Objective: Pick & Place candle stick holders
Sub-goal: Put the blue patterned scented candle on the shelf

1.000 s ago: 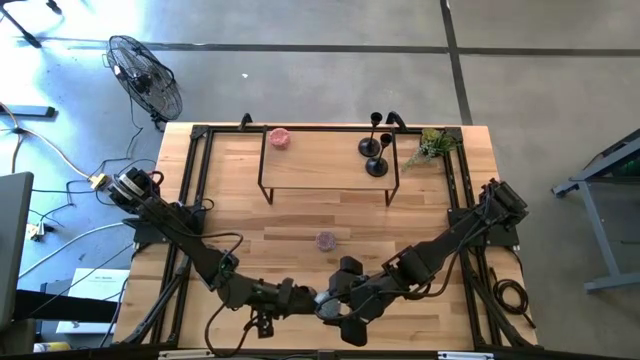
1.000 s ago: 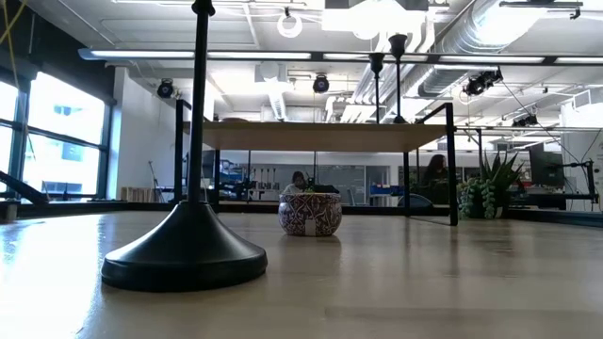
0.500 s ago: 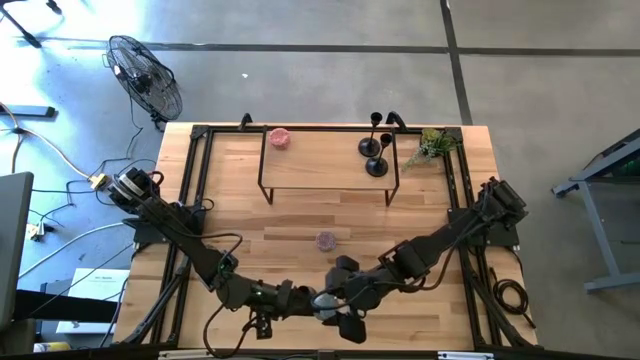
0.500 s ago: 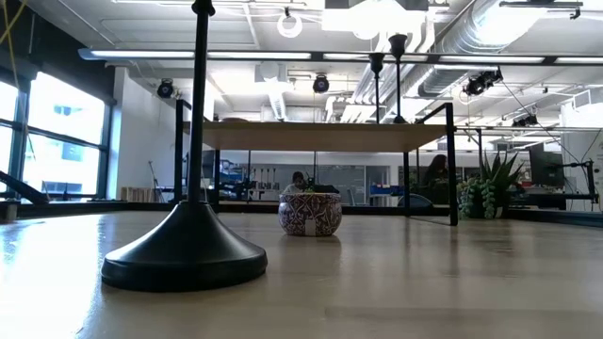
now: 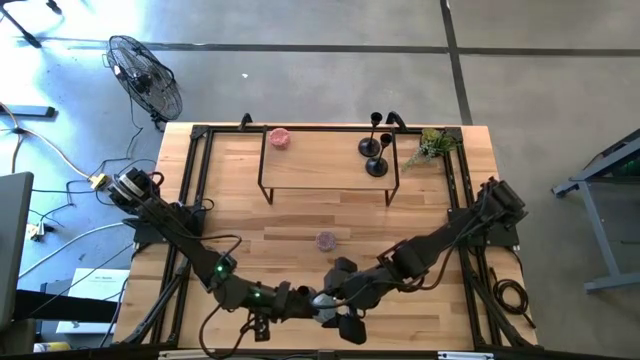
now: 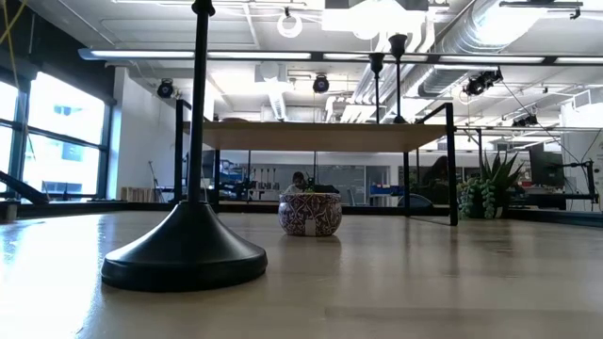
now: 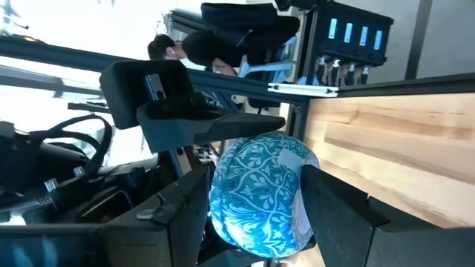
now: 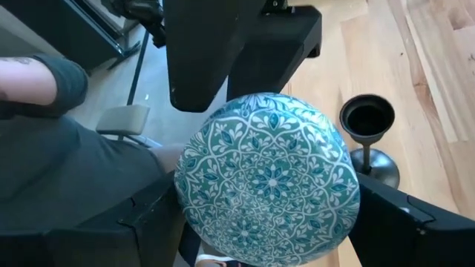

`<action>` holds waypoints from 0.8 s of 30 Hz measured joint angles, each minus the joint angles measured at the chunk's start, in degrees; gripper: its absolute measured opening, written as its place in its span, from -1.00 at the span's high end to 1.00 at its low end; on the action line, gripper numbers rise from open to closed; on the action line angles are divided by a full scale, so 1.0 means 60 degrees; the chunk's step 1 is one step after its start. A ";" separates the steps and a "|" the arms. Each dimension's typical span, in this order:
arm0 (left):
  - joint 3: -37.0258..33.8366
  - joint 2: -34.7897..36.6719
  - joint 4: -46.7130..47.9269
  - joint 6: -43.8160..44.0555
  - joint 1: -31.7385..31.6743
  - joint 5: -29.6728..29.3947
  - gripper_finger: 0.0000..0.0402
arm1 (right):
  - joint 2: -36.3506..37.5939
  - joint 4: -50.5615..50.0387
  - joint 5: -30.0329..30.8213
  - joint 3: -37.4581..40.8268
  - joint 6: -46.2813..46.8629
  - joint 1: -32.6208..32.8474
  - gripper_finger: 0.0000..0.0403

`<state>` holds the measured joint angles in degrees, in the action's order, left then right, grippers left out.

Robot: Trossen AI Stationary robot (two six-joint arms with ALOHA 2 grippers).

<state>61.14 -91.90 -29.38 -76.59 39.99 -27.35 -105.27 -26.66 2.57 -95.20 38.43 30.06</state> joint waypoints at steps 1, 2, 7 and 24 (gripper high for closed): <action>-0.0003 0.0000 0.0031 0.0095 -0.0003 0.0007 -0.01 | -0.0008 -0.0022 -0.0004 0.0004 -0.0019 0.0000 -0.46; -0.0003 0.0000 0.0054 0.0153 -0.0006 0.0011 -0.01 | -0.0011 -0.0028 -0.0007 0.0007 -0.0049 -0.0002 -0.46; -0.0003 0.0000 0.0059 0.0043 -0.0033 0.0470 -0.01 | -0.0025 0.0080 -0.0062 0.0007 -0.0163 -0.0004 -0.46; 0.0015 0.0005 0.0356 0.0261 -0.0040 0.0466 -0.01 | -0.0047 0.0114 0.0004 0.0026 -0.0193 -0.0004 -0.46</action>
<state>61.23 -91.87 -27.24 -75.02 39.75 -24.56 -105.56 -25.98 2.59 -95.04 37.27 30.04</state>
